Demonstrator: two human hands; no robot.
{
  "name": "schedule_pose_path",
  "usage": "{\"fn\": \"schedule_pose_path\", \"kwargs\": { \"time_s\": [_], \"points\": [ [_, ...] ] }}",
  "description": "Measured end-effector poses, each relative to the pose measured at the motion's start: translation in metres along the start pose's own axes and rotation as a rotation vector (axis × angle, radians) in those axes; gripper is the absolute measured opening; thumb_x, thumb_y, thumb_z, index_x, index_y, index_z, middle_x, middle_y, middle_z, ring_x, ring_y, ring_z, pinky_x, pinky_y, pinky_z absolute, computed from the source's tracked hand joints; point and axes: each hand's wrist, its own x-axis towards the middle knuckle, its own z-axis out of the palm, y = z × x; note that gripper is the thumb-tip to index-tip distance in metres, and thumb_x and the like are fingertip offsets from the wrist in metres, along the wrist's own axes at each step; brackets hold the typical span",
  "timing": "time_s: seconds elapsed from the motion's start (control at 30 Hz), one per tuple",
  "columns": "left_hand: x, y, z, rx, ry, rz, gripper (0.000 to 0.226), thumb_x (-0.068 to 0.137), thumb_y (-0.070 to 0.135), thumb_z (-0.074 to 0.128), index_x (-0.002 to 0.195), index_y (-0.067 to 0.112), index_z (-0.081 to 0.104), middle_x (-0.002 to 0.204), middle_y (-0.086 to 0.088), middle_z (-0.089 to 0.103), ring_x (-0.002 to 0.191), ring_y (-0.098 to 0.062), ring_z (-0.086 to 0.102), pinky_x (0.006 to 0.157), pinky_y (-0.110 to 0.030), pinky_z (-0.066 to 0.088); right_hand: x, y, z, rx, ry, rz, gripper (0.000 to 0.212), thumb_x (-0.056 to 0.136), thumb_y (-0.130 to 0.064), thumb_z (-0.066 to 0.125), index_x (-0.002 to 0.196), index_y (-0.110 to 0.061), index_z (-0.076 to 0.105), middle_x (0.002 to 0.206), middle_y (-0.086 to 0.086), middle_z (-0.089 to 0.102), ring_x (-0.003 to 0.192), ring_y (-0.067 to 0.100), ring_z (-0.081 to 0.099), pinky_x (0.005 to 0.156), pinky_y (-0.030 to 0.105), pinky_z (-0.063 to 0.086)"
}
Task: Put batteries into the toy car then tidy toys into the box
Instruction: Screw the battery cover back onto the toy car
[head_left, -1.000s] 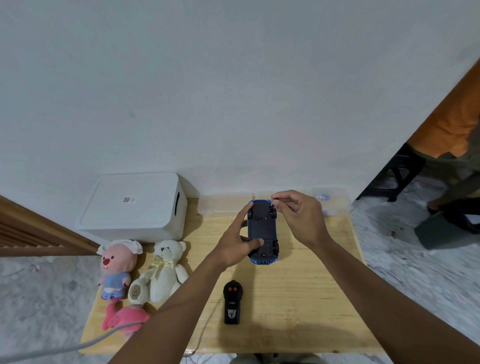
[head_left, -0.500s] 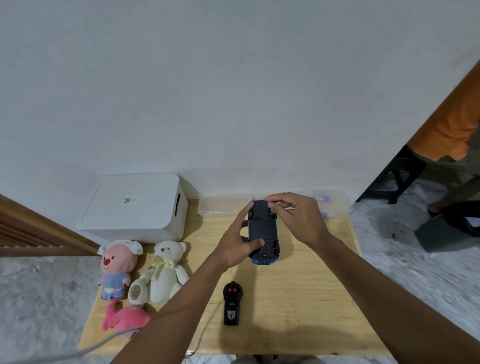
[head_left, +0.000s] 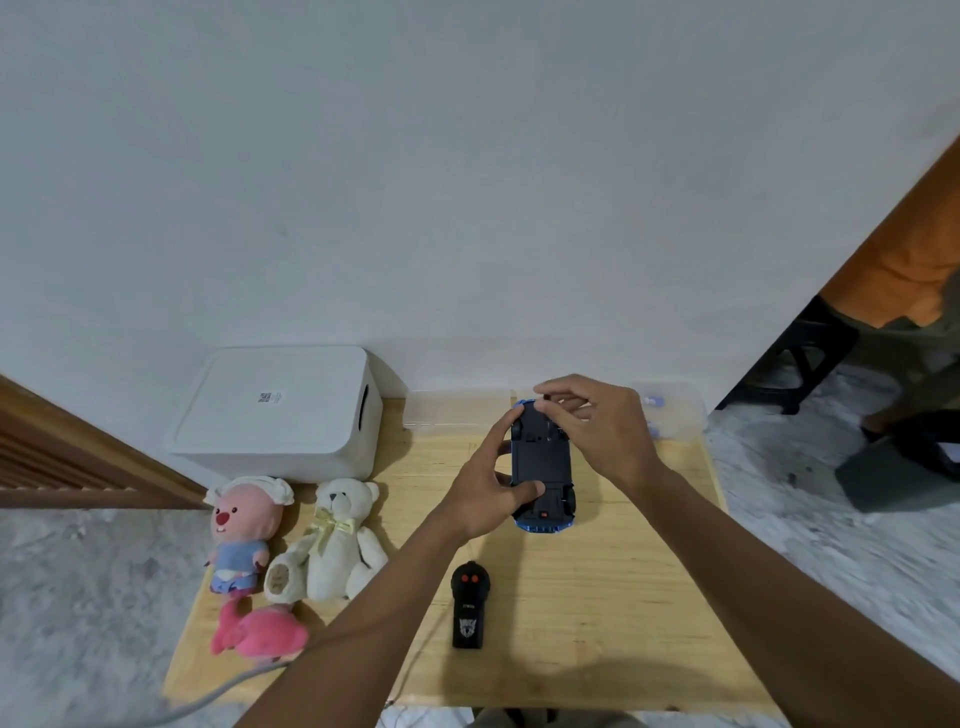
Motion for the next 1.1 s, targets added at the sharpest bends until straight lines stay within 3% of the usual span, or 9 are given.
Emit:
{"fn": "schedule_pose_path", "kwargs": {
  "time_s": [0.13,0.23,0.37,0.57,0.7,0.8,0.97,1.1],
  "points": [
    [-0.002,0.0,0.0,-0.012,0.003,-0.011,0.092,0.091,0.009,0.076,0.156,0.052,0.027,0.138,0.004,0.055,0.085,-0.009,0.074,0.079,-0.036,0.064,-0.008,0.002,0.0,0.007,0.041,-0.011,0.018,0.092,-0.018,0.071,0.104,-0.03,0.078,0.1,-0.023,0.074,0.091,0.006,0.071,0.077,0.018,0.059],
    [-0.004,0.0,-0.002,-0.017,0.007,-0.013,0.092,0.091,0.01,0.077,0.156,0.052,0.028,0.138,0.002,0.055,0.086,-0.01,0.073,0.081,-0.037,0.064,-0.007,0.001,-0.001,0.052,0.073,0.062,0.009,0.09,-0.02,0.076,0.093,-0.028,0.075,0.093,-0.019,0.074,0.089,0.005,0.071,0.073,0.022,0.06],
    [-0.005,-0.001,-0.001,-0.003,-0.002,-0.004,0.092,0.091,0.011,0.077,0.156,0.052,0.027,0.138,0.004,0.055,0.081,-0.009,0.073,0.078,-0.033,0.064,-0.005,-0.005,-0.002,0.03,0.074,0.051,0.014,0.087,-0.022,0.079,0.091,-0.033,0.072,0.086,-0.018,0.072,0.083,0.006,0.068,0.068,0.019,0.056],
    [-0.006,-0.001,0.001,-0.004,0.003,-0.007,0.093,0.09,0.011,0.077,0.155,0.054,0.027,0.137,0.006,0.056,0.081,-0.006,0.073,0.071,-0.026,0.061,-0.008,-0.007,-0.004,-0.002,0.021,-0.011,0.018,0.093,-0.009,0.067,0.101,-0.022,0.078,0.098,-0.017,0.075,0.092,0.008,0.072,0.08,0.023,0.06],
    [-0.007,-0.001,0.001,0.002,-0.001,0.008,0.094,0.089,0.01,0.077,0.157,0.051,0.026,0.141,0.003,0.054,0.088,-0.001,0.071,0.073,-0.023,0.059,-0.006,-0.009,-0.006,0.044,0.018,0.044,0.007,0.089,-0.014,0.076,0.091,-0.02,0.076,0.088,-0.015,0.075,0.087,0.004,0.072,0.08,0.022,0.06],
    [-0.008,0.0,0.001,-0.001,-0.009,0.013,0.094,0.09,0.01,0.077,0.157,0.051,0.026,0.14,0.005,0.054,0.086,0.0,0.072,0.07,-0.019,0.058,-0.004,-0.013,-0.005,0.068,0.042,0.068,0.013,0.085,-0.019,0.081,0.083,-0.019,0.069,0.082,-0.015,0.071,0.083,0.004,0.07,0.073,0.018,0.059],
    [-0.008,0.002,-0.001,-0.015,-0.005,0.003,0.093,0.09,0.011,0.077,0.155,0.055,0.027,0.14,0.007,0.053,0.088,-0.004,0.071,0.068,-0.02,0.058,-0.005,-0.014,-0.005,0.014,0.046,0.017,0.011,0.087,-0.019,0.079,0.092,-0.029,0.075,0.087,-0.02,0.073,0.085,0.006,0.069,0.071,0.018,0.058],
    [-0.008,0.002,-0.004,-0.007,0.002,-0.002,0.092,0.09,0.011,0.077,0.154,0.055,0.028,0.14,0.006,0.054,0.089,-0.006,0.07,0.068,-0.02,0.058,-0.011,-0.01,-0.004,0.003,0.026,-0.041,0.019,0.092,-0.013,0.072,0.104,-0.024,0.079,0.1,-0.017,0.076,0.091,0.008,0.072,0.077,0.015,0.057]
  ]
}}
